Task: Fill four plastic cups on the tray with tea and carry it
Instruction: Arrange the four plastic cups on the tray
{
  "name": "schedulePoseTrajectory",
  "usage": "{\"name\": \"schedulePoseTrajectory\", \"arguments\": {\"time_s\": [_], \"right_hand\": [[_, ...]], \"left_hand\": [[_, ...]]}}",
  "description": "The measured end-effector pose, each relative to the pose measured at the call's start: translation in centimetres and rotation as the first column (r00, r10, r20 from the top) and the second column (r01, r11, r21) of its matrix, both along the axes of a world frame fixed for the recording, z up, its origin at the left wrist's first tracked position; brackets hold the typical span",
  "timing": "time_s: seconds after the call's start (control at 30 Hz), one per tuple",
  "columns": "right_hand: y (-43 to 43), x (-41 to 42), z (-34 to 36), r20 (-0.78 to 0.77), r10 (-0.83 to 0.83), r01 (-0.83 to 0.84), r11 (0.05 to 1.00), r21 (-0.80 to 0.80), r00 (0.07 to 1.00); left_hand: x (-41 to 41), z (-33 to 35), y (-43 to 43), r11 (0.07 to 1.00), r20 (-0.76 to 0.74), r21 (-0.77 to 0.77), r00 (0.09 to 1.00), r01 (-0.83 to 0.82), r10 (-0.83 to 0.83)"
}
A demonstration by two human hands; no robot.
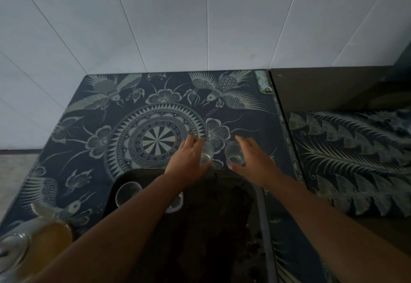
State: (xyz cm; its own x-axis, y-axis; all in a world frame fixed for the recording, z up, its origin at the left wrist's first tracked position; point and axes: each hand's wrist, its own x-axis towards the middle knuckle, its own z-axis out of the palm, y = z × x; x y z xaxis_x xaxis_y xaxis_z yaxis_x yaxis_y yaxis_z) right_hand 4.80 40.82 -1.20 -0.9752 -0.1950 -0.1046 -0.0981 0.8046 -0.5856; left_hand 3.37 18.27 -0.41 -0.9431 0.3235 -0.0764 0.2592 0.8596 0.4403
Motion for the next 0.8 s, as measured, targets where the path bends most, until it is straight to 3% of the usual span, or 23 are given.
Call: {"name": "schedulePoseTrajectory", "arguments": {"time_s": [0.2,0.8], "right_hand": [[0.6,2.9,-0.3,-0.026,0.018,-0.018,1.000,0.007,0.999],[1.4,7.7,-3.3,-0.025,0.064,-0.065,0.998,-0.015,0.998]], "left_hand": [[3.7,-0.8,0.9,0.998,0.024,0.051,0.999,-0.032,0.031],[8.4,-3.2,2.6,0.999,0.092,0.013,0.995,-0.039,0.037]]}}
